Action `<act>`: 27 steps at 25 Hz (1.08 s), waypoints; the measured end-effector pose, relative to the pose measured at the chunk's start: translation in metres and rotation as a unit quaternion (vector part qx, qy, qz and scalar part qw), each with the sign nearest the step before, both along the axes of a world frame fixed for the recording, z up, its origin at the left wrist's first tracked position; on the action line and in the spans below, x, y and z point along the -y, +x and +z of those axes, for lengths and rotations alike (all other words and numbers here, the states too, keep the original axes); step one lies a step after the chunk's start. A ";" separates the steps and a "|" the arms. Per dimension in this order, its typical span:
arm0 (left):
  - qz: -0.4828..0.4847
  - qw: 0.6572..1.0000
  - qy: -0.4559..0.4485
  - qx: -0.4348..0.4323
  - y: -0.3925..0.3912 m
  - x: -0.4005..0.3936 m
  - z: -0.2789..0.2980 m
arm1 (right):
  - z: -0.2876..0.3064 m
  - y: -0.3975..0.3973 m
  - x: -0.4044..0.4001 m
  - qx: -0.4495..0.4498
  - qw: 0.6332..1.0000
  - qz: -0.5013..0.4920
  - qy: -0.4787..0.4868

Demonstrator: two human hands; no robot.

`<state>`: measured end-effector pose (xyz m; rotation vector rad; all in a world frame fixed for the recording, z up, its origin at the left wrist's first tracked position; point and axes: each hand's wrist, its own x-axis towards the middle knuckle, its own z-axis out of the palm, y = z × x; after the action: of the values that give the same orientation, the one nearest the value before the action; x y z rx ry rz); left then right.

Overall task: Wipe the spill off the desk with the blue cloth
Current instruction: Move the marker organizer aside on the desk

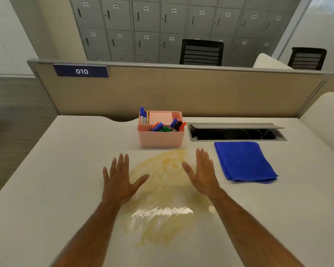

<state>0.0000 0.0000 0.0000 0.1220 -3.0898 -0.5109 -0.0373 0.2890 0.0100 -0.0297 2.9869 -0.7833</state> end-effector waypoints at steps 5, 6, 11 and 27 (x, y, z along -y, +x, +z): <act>0.068 0.975 0.211 -0.005 -0.079 -0.021 0.028 | 0.026 -0.066 0.033 0.018 0.956 -0.085 -0.280; 0.086 0.959 0.269 -0.003 -0.093 -0.025 0.032 | 0.028 -0.079 0.039 0.025 0.938 -0.107 -0.328; 0.145 0.863 0.484 0.015 -0.142 -0.037 0.049 | 0.028 -0.129 0.057 0.057 0.860 -0.147 -0.485; 0.199 0.836 0.499 -0.110 -0.154 -0.001 0.042 | 0.033 -0.139 0.122 0.073 0.830 -0.098 -0.544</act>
<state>-0.1538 0.0005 0.0415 0.6198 -2.1416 -1.8412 -0.1760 0.1671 0.0426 0.2731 2.0066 -2.2359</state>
